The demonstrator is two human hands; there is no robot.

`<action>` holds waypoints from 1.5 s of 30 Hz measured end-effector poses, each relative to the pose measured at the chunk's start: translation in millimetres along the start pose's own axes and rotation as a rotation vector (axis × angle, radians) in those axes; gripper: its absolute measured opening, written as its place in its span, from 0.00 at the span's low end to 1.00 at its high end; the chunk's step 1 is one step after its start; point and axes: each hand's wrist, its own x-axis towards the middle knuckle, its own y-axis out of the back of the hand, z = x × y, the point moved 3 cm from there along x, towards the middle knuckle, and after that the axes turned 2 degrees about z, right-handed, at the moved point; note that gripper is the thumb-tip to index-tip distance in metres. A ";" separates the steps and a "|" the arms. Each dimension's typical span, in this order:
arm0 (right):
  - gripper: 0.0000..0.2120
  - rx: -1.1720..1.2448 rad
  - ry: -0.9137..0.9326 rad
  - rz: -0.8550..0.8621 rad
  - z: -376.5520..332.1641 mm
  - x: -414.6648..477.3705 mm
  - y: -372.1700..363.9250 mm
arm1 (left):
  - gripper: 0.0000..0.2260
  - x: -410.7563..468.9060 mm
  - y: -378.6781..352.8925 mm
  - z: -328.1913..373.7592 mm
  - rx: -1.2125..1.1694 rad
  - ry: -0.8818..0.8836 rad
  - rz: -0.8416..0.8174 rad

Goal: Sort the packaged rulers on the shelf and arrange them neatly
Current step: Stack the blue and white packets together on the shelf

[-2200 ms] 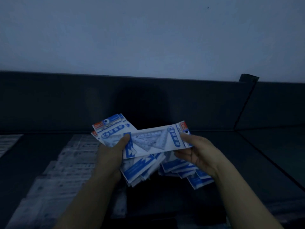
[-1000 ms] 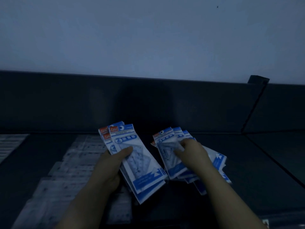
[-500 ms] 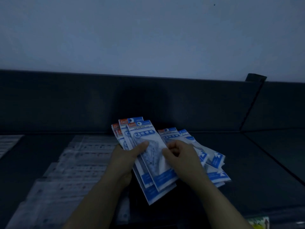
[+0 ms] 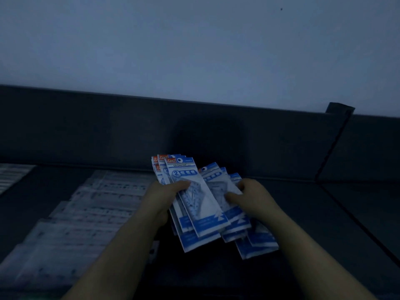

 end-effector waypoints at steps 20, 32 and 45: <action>0.06 0.435 0.272 0.012 -6.1 1.3 -16.6 | 0.10 3.5 -2.9 -21.2 -0.091 -0.028 0.063; 0.34 -0.055 0.162 -0.012 4.3 2.7 -23.8 | 0.11 2.9 15.1 -13.0 0.051 -0.064 0.139; 0.04 0.558 0.156 0.275 20.5 7.7 1.7 | 0.14 0.9 10.2 -19.5 0.009 0.041 0.077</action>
